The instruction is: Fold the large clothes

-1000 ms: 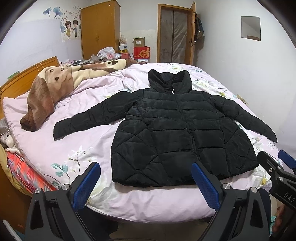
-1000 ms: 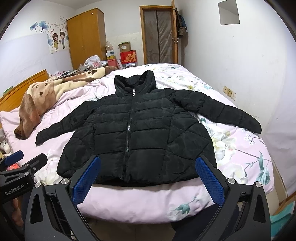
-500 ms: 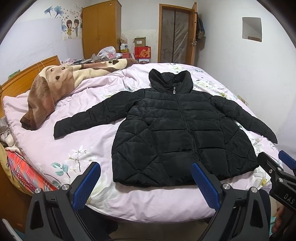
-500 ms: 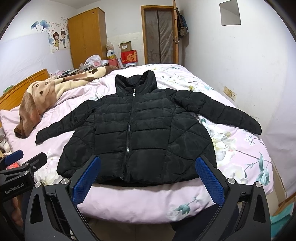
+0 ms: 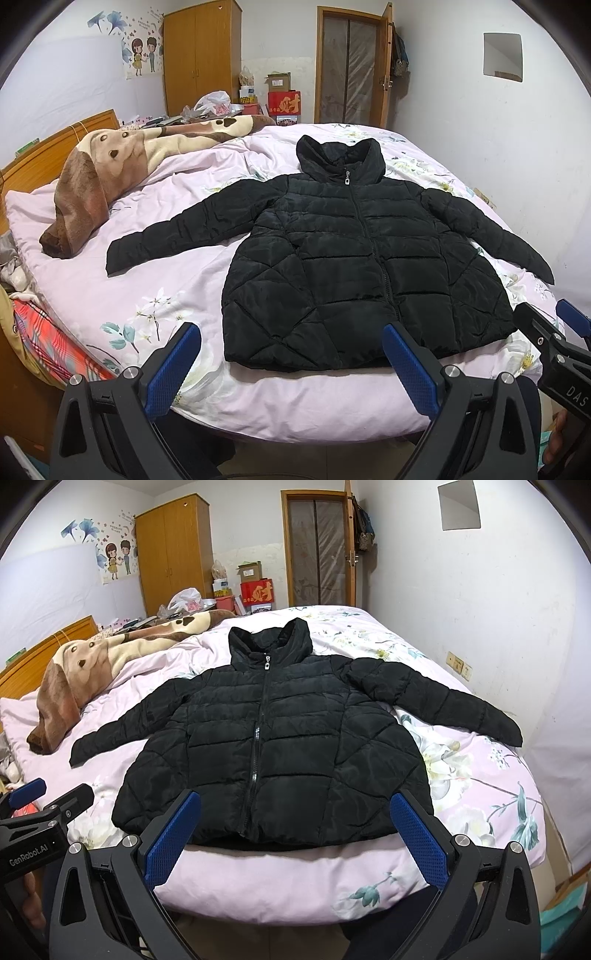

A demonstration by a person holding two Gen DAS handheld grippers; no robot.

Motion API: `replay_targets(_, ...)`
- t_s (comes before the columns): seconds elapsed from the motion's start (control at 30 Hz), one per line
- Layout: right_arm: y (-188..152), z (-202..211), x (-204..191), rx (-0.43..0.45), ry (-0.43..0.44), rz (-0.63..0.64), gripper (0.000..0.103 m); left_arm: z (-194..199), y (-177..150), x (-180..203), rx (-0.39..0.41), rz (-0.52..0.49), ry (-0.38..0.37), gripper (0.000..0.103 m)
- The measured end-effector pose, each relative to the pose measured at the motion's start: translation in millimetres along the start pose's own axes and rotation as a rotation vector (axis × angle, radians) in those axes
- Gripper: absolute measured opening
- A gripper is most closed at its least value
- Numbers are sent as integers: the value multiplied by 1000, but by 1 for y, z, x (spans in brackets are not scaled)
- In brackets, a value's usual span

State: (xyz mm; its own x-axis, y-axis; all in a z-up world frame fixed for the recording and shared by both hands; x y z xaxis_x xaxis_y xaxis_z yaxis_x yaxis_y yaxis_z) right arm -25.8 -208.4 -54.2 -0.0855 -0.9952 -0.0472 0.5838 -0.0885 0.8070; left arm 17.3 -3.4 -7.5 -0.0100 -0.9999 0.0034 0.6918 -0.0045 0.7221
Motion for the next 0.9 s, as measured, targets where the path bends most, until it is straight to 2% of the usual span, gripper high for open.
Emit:
replay_targets(0.5, -2, -3, 2, -5, -4, -1, 102, -2, -3, 0, -3, 1, -1, 100)
replay_targets(0.9, 2, -25, 0, -29, -27, 8, 102, -34, 7, -21, -49, 42, 0, 100)
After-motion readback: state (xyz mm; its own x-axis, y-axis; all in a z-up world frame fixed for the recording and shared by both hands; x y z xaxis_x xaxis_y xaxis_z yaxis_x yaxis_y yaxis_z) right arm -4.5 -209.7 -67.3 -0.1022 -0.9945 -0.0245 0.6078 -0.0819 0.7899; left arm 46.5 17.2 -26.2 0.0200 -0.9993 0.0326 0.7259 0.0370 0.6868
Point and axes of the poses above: each gripper's, at about its wrist camera, not at the fingertips, and z roughly against the way its jaws point, x to its right, y to its top, the point moved 2 cm from there along -z, roughly the way its jaws point, and after that the axes turned 1 degree about -z, right-handed, at the moved point
